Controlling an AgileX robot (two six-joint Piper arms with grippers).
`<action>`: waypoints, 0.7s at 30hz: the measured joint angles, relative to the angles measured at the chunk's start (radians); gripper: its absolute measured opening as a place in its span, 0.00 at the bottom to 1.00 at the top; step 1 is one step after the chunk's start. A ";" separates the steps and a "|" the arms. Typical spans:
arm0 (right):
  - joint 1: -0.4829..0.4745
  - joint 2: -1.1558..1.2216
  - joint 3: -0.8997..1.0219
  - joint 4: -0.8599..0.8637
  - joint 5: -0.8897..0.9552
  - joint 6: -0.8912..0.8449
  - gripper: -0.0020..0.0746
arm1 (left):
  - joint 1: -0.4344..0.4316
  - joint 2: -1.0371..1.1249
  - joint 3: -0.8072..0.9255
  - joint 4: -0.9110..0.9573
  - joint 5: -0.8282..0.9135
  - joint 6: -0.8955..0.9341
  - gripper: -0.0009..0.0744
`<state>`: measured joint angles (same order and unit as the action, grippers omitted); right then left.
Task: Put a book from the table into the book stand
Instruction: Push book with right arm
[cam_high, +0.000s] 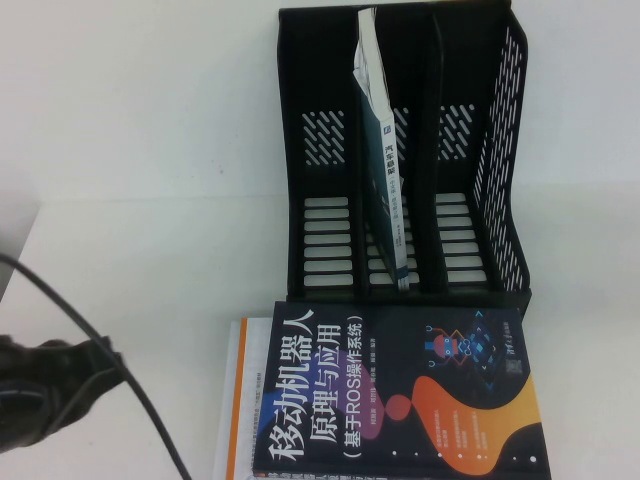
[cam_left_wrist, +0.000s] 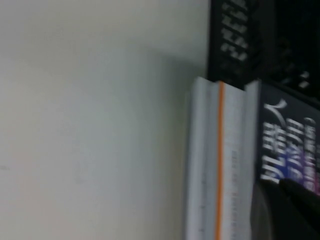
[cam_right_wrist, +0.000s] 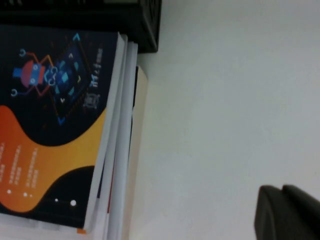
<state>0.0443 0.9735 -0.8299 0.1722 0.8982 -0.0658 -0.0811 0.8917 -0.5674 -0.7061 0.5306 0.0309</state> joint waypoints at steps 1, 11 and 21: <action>0.000 0.023 0.000 0.002 0.000 -0.001 0.02 | 0.000 0.016 0.000 -0.050 0.000 0.041 0.01; 0.000 0.178 0.000 0.247 0.000 -0.110 0.02 | 0.000 0.179 0.000 -0.463 0.053 0.473 0.01; 0.061 0.250 0.000 0.276 0.027 -0.138 0.02 | 0.057 0.319 -0.001 -0.739 0.057 0.624 0.01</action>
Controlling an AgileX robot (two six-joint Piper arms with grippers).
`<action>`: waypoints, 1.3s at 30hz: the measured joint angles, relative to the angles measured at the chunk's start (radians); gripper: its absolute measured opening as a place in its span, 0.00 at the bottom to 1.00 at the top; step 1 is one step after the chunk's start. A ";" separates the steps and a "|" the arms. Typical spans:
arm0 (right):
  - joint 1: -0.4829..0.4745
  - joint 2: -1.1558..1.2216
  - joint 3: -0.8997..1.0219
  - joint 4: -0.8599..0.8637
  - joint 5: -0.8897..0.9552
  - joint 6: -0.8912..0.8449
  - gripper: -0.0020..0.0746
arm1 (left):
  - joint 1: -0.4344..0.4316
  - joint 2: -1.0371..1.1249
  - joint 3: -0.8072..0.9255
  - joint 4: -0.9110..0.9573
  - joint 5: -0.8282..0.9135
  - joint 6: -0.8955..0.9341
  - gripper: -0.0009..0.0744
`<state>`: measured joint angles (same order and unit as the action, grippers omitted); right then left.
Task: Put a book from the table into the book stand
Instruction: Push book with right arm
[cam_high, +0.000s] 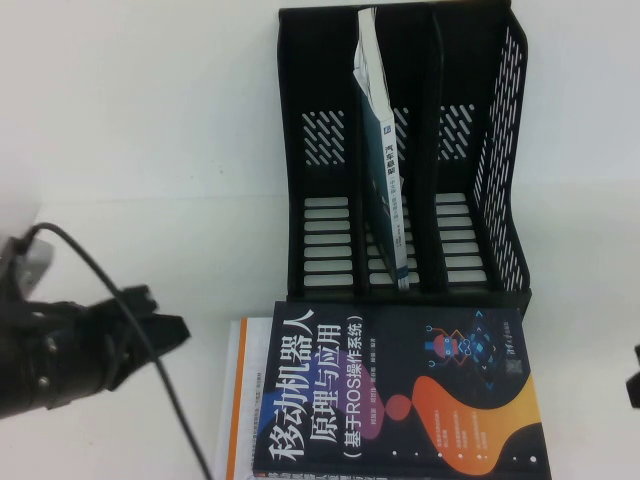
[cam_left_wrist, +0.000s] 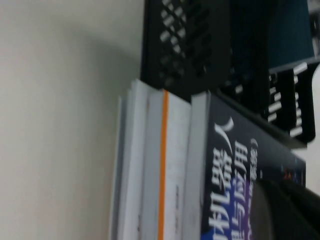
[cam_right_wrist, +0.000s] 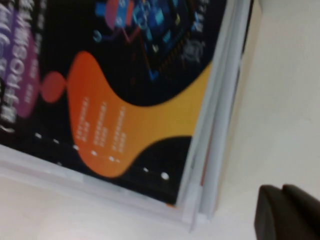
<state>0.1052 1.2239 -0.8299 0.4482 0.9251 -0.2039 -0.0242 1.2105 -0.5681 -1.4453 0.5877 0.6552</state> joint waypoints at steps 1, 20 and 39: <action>0.015 0.002 0.000 -0.028 0.002 0.020 0.02 | 0.020 0.007 -0.002 -0.013 0.011 0.011 0.01; 0.260 0.139 -0.004 -0.258 -0.174 0.204 0.02 | 0.328 0.109 -0.008 0.079 0.185 0.132 0.01; 0.260 0.176 -0.018 -0.280 -0.248 0.216 0.02 | 0.013 0.109 -0.078 0.472 -0.053 -0.102 0.03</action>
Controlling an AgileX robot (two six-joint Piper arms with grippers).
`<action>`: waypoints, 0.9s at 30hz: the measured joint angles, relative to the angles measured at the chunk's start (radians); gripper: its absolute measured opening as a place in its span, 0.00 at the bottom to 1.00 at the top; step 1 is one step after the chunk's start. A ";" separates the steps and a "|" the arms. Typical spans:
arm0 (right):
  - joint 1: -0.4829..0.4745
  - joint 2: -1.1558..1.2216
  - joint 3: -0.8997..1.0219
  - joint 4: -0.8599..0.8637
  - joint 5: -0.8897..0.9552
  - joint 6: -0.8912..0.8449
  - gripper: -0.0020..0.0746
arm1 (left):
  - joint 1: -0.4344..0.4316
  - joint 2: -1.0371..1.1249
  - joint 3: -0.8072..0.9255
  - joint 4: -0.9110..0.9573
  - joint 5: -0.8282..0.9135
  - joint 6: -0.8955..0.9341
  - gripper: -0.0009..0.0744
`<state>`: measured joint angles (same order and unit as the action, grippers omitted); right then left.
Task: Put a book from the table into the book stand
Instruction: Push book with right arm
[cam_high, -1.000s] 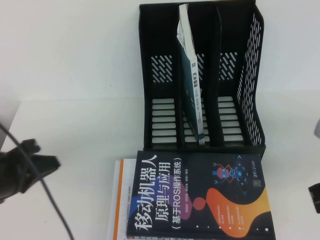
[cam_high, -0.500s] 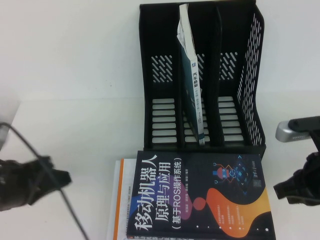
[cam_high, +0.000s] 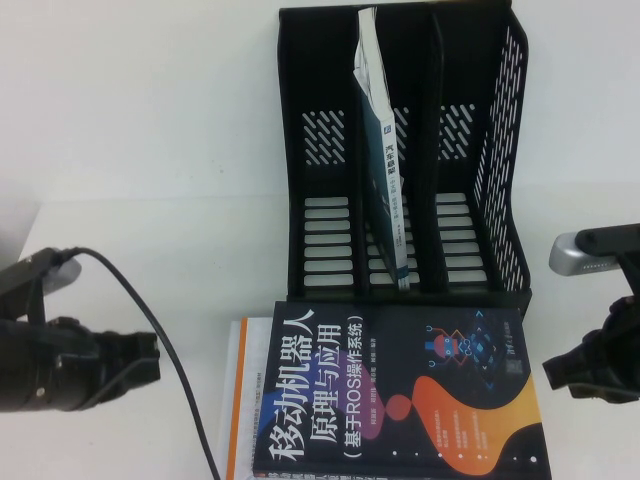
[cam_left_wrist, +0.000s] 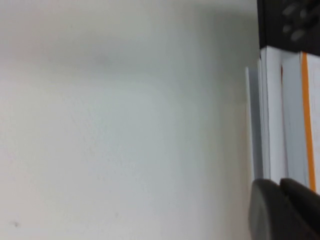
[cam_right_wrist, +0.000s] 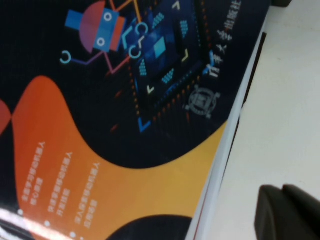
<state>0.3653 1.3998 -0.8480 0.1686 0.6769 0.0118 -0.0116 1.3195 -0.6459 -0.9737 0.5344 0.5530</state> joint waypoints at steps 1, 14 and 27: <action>0.000 0.000 0.000 0.000 -0.005 0.000 0.02 | 0.000 0.000 -0.006 0.002 0.000 -0.005 0.05; 0.000 0.045 -0.001 0.010 -0.093 0.023 0.02 | 0.000 0.000 -0.146 0.068 0.098 -0.034 0.49; 0.000 0.174 -0.011 0.093 -0.087 0.014 0.02 | 0.000 0.000 -0.150 0.121 0.114 -0.057 0.28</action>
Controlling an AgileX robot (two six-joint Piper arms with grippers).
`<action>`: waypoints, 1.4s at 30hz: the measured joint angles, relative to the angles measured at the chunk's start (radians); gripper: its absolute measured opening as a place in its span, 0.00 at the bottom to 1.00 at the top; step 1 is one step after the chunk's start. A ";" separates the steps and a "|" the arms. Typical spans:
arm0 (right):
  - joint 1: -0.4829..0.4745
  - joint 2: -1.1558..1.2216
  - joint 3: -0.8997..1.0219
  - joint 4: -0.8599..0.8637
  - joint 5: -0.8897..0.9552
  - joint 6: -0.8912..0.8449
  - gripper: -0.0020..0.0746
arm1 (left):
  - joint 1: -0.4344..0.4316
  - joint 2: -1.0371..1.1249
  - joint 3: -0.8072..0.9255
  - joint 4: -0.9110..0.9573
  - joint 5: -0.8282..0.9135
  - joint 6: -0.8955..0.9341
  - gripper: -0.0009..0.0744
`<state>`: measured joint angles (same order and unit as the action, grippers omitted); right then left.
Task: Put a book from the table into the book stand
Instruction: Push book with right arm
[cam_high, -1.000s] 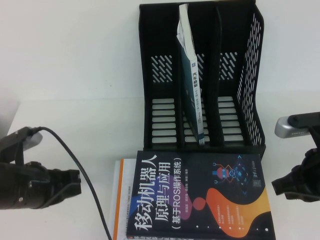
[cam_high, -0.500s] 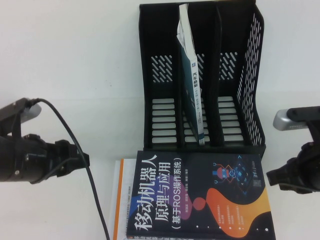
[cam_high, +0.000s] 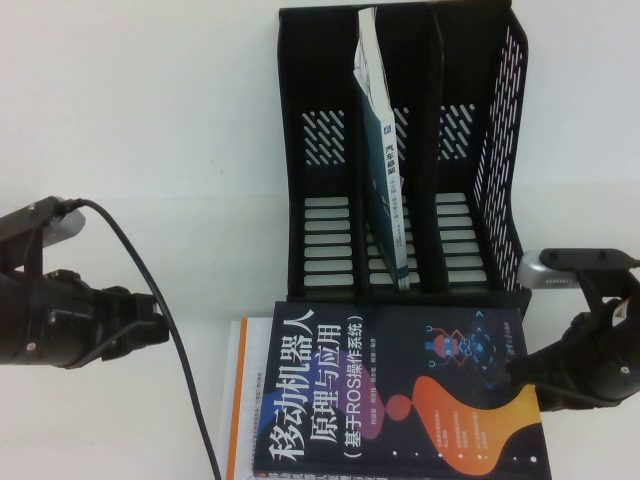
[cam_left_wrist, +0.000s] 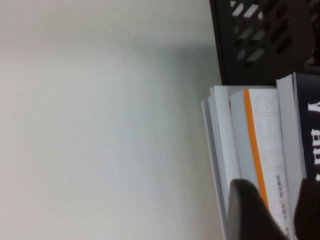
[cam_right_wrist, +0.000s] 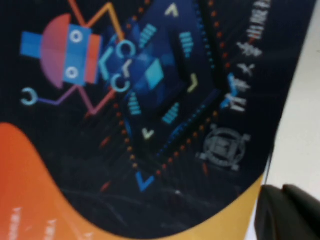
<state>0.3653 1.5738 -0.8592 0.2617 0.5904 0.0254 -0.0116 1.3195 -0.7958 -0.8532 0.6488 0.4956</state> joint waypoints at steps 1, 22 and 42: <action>0.000 0.000 -0.009 0.002 0.011 0.000 0.02 | 0.000 0.000 0.000 0.000 0.000 0.000 0.28; 0.025 0.046 -0.089 0.182 0.106 -0.103 0.02 | 0.000 0.000 0.000 0.007 0.007 -0.026 0.27; 0.117 0.117 -0.192 0.211 0.073 -0.122 0.02 | 0.000 0.000 0.000 0.013 0.049 -0.130 0.29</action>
<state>0.4824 1.6905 -1.0512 0.4726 0.6634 -0.0967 -0.0116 1.3195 -0.7958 -0.8400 0.6976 0.3651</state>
